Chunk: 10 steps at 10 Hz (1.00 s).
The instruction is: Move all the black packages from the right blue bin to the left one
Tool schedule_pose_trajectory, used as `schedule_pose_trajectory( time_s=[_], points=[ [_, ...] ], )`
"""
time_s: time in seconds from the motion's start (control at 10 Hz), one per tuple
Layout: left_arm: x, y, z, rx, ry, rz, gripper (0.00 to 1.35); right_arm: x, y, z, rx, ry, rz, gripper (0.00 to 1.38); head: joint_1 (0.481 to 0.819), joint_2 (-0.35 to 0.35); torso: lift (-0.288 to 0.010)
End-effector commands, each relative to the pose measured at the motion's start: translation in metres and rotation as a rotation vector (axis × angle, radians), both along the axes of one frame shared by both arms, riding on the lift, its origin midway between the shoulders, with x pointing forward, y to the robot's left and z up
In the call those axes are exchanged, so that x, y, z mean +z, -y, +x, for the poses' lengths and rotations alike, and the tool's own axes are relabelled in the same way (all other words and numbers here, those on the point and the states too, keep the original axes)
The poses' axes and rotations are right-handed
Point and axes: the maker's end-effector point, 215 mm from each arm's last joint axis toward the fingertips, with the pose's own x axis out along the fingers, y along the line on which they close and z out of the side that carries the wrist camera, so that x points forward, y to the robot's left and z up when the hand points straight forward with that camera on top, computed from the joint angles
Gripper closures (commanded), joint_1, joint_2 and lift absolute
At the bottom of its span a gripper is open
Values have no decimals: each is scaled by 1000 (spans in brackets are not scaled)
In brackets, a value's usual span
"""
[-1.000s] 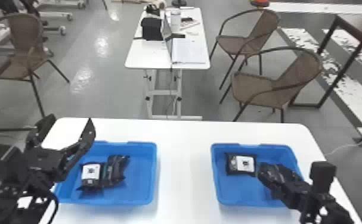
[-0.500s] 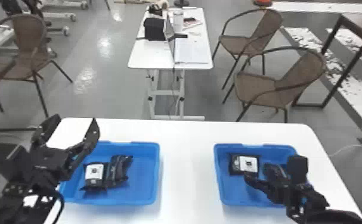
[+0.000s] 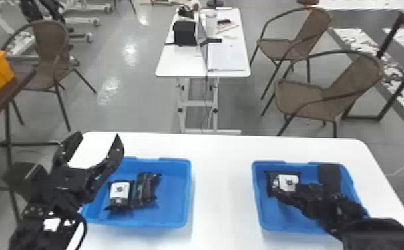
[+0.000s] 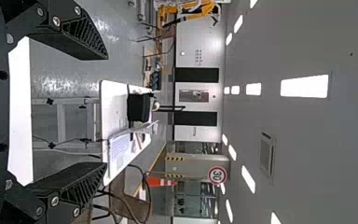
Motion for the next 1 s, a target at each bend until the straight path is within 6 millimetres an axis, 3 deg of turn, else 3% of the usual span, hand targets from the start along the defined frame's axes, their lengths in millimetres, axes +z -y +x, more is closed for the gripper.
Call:
schedule_pose_trajectory(
  time_s=[0.0,0.3,0.5,0.7,0.9],
  points=[
    [-2,-2,-1,5,-3,-11,236,-5,3,3,-9,-19,-7,427,695,24,0],
    [-9,-12,-7,29,-14,-33,236,-17,7,-3,-9,-73,-29,440,695,24,0],
    [-12,-15,-8,34,-17,-36,236,-11,-2,1,-11,-85,-22,999,695,29,0],
    [-14,-17,-10,39,-15,-46,236,-3,-16,-2,-26,-103,10,1044,695,44,0],
    [-15,-18,-11,42,-11,-52,236,6,-18,-8,-27,-106,24,1075,695,57,0]
  ],
)
